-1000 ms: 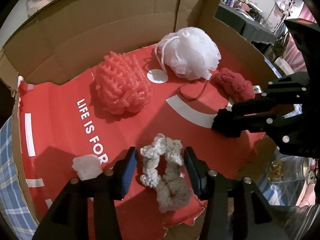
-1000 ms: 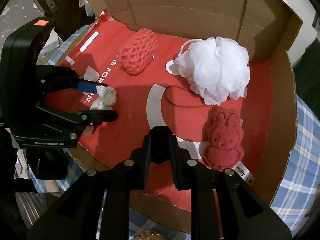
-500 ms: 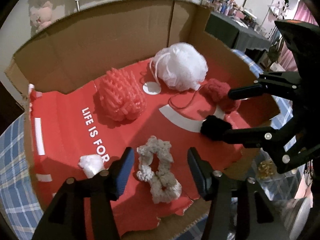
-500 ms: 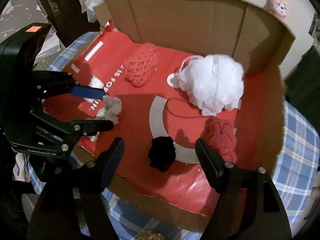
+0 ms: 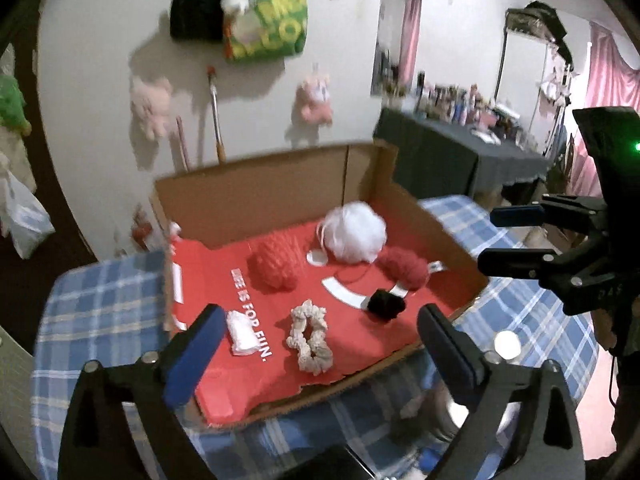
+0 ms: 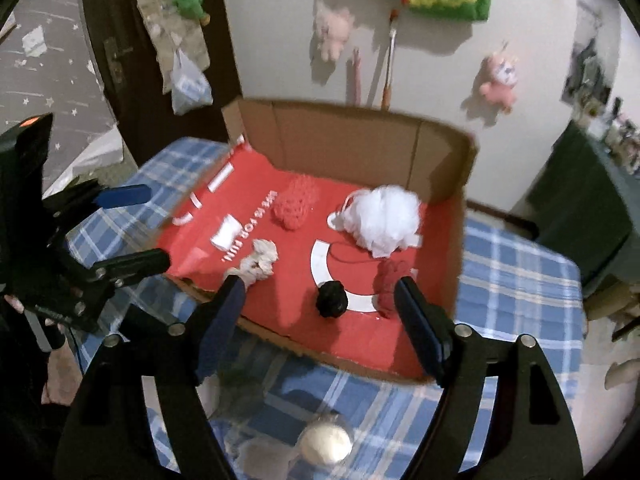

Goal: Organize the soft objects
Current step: 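Withdraw both tools from the box back toward the table items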

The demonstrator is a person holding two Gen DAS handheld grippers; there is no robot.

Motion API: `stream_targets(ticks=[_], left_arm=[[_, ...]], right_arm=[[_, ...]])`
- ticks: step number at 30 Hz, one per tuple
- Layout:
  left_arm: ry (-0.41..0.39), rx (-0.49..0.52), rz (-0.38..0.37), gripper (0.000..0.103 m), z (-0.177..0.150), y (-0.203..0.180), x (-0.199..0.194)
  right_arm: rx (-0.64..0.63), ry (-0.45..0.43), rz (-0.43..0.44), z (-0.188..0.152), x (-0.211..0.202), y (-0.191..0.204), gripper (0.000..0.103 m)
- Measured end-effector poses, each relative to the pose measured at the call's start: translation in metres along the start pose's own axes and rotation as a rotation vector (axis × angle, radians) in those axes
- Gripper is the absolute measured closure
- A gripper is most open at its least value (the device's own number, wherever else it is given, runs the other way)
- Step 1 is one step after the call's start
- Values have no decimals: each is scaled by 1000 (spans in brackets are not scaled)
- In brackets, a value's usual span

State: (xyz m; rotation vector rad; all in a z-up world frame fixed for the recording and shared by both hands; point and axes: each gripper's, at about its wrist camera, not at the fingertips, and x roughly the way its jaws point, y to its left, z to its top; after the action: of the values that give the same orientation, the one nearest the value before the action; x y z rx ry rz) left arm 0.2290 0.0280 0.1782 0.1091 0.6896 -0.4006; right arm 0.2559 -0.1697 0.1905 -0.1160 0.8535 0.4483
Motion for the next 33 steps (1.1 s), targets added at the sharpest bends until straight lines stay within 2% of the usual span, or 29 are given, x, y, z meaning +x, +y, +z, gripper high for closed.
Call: stream_targets(ticks=[5,10,17,20,25,28,33], left_arm=[[-120,5,39,0,-15,-23,-54],[-205,-23,49,0,-38,-41,-92],[-264,-52,45,0,-74,-61,-122],[-282,-77,63,0,-92,-67,-128],[-265,-99,70,0,-117,-72,-124],[-251,-118,89,0,-134,-72,-117],[-228,-139,122,0,-157,-73,-101]], right_arm=[[4,-128,-63,-18,-49,25,24],[-12,-252,-146,-45,-93,50,23],[34,-390,-165,-92,-131,72,23],[45,-441,-189,-110,-139,79,23],[68,-504,-220,-142,-142,90,23],[57,-515,-204,-156,-136,95,23],[56,-514,-247,-184,-116,102,23]])
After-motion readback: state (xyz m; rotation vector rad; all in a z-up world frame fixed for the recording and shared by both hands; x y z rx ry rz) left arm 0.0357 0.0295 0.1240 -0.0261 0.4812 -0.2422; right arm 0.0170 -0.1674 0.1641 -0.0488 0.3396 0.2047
